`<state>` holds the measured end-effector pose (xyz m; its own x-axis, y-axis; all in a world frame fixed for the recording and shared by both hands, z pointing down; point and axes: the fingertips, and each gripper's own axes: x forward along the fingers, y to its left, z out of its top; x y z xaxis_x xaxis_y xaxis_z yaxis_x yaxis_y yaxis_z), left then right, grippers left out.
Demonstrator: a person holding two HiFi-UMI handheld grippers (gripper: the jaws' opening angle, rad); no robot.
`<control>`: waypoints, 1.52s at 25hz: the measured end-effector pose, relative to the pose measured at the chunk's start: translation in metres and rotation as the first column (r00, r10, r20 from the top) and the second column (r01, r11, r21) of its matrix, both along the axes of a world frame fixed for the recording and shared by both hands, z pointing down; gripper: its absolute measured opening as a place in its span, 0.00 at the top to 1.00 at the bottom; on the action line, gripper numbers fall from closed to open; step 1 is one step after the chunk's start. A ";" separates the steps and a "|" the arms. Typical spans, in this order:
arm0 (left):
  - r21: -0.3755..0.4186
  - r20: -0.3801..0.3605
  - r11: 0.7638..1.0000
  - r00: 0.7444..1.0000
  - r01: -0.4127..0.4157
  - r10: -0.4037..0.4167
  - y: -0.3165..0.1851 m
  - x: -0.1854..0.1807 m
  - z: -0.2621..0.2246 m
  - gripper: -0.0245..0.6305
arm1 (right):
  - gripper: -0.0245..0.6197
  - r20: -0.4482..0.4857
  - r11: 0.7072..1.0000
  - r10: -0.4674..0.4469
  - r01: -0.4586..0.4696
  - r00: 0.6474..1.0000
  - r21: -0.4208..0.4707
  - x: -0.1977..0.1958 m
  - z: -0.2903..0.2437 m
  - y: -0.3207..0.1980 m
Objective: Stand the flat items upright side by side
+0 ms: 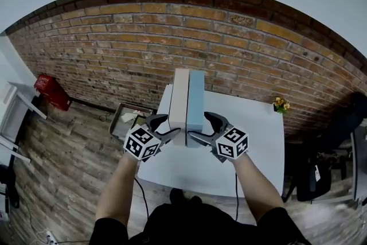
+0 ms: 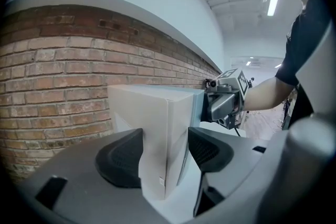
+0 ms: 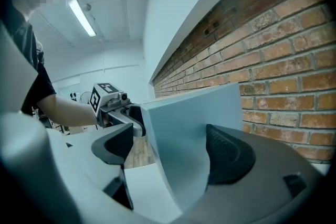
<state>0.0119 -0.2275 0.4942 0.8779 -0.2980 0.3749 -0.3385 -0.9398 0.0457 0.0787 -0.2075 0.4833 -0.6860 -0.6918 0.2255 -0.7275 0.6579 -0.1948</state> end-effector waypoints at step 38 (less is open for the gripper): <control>-0.001 -0.059 0.962 0.960 0.273 -0.273 -0.022 -0.061 -0.005 0.54 | 0.55 0.015 0.970 0.229 -0.226 0.973 -0.092 0.082 0.024 0.005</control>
